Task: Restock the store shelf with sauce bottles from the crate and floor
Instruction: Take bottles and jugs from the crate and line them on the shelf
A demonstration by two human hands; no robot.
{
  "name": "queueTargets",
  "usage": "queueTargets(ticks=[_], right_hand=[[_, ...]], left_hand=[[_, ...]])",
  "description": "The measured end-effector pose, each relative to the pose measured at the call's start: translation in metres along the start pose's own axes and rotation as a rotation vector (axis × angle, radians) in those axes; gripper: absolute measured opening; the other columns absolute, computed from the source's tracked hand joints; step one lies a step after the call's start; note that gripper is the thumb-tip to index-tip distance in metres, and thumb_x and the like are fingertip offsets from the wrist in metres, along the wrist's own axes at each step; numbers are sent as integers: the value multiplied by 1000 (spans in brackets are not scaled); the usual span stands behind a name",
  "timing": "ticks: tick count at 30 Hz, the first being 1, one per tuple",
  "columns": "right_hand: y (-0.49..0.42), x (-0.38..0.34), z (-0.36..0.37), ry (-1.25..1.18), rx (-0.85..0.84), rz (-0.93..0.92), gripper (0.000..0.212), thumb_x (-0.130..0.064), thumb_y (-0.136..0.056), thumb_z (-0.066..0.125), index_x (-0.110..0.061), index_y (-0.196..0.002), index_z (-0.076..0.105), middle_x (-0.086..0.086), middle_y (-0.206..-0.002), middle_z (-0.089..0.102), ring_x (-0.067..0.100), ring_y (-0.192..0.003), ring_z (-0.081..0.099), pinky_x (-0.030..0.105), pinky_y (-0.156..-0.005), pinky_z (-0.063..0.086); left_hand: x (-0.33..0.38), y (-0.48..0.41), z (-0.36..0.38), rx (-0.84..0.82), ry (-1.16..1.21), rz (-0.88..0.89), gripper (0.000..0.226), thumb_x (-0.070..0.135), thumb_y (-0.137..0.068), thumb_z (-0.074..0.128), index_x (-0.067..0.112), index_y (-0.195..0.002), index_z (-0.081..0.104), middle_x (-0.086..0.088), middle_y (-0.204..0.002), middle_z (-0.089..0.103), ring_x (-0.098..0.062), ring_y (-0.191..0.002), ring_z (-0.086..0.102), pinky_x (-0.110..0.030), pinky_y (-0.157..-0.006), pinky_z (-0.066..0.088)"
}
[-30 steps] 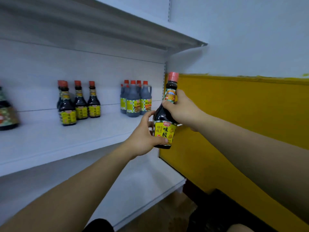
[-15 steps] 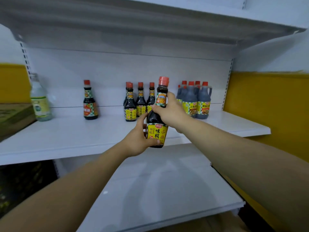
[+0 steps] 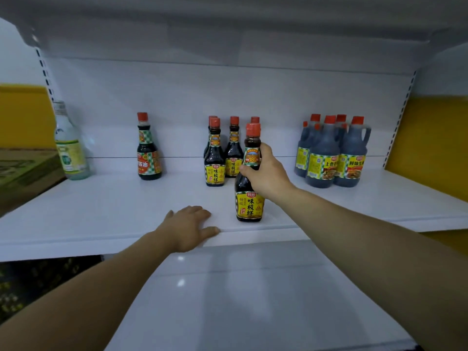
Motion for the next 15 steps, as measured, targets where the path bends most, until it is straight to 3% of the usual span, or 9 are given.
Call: queueTargets(ticks=[6,15], right_hand=[[-29,19,17,6,5,-9,59,-30,-94,60,-23,-145,30,2,-123,60,24,-107,58,38,-87,50],[-85,40,51,66,55,0,52,-35,-96,56,-17,-140,35,5,-121,61,28,-105,60,42,-87,51]], left_hand=[[-8,-24,4,-95,-110,-52,71,71,-89,18,38,-151,10,6,-161,1,-20,-148,1,-60,-115,4],[-12,-30,13,-68,-123,-52,74,74,-85,14,40,-151,6,9,-161,0,-17,-148,0,-56,-117,4]])
Point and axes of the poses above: each hand's wrist, its own y-axis away from the middle knuckle, its own z-axis out of the palm, x = y × z, the point moved 6 cm from there along -y, towards the middle knuckle
